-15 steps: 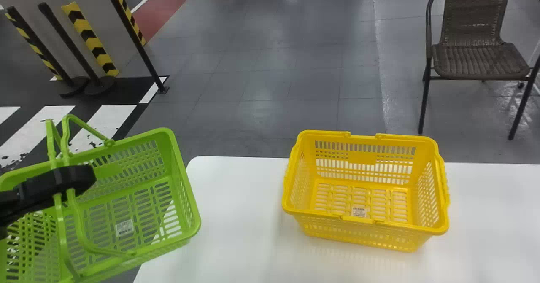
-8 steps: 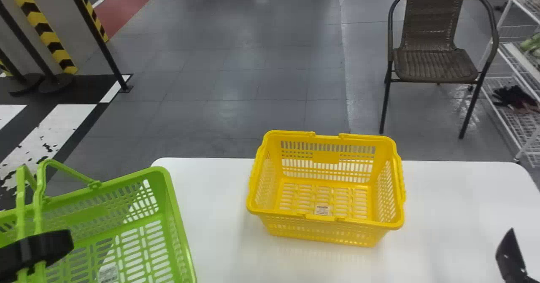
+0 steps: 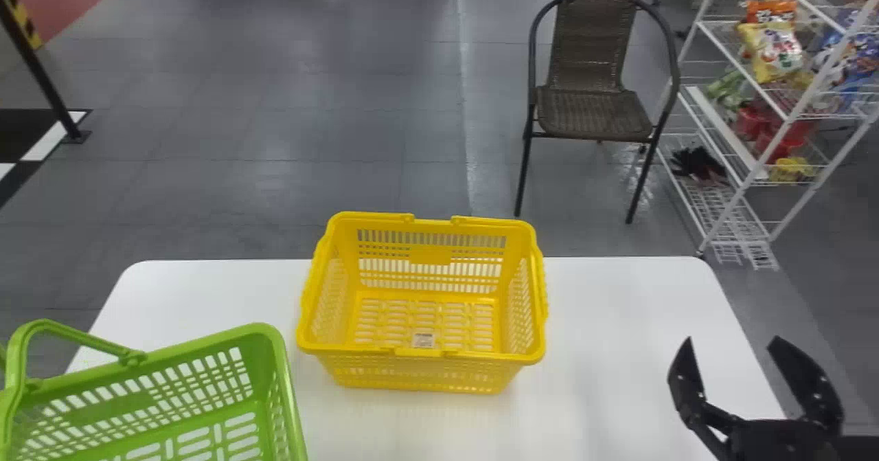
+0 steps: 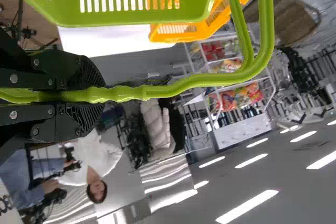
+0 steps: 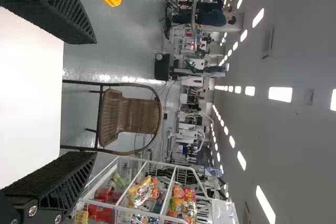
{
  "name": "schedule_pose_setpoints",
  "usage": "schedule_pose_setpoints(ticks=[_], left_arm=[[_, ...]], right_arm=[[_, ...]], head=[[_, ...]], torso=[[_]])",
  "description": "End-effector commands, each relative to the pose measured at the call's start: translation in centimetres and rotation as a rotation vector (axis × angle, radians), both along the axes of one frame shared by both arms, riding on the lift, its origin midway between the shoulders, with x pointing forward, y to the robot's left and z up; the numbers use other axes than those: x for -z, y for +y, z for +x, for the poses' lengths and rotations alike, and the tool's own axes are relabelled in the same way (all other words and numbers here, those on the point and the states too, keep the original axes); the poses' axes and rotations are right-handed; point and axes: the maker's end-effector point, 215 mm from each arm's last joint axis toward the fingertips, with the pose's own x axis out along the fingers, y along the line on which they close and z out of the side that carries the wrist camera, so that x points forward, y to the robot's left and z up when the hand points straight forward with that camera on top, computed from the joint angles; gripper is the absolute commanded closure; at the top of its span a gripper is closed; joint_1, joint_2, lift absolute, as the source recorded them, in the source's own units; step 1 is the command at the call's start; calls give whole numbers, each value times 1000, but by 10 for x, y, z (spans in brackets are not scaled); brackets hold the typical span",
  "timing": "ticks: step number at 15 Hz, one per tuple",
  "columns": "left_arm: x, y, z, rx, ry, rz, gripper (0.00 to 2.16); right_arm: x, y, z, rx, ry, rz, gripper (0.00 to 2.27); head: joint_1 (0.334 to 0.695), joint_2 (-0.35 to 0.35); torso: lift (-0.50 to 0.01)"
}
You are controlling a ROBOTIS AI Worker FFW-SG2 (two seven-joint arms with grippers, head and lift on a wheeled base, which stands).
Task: Grasp handle with right gripper to insert into left gripper then lift and swing left to center
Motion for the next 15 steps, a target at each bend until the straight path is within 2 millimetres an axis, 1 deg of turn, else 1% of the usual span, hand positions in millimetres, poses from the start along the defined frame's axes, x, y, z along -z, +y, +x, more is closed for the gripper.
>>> schedule_pose_setpoints(ticks=[1,4,5,8,11,13,15], left_arm=[[5,-34,-3,65,10,-42,2138],[14,-64,-2,118,24,-80,2138],[14,-78,-1,137,23,-107,2138],[16,-109,0,181,23,-154,2138],[17,-138,3,223,19,-186,2138],[20,-156,4,252,19,-188,2138],[28,-174,5,274,31,-184,2138]], right_arm=[[1,6,-1,-28,4,0,43],[-1,15,-4,-54,0,3,43],[0,18,-4,-60,0,4,43],[2,32,-6,-82,4,9,43],[5,38,-9,-93,11,7,43],[5,43,-10,-100,8,10,43],[5,49,-11,-112,8,14,43]], head=[[695,-106],[695,-175],[695,-189],[695,-232],[695,-273],[695,-295],[695,-326]], torso=[[0],[0],[0],[0],[0],[0],[0]])
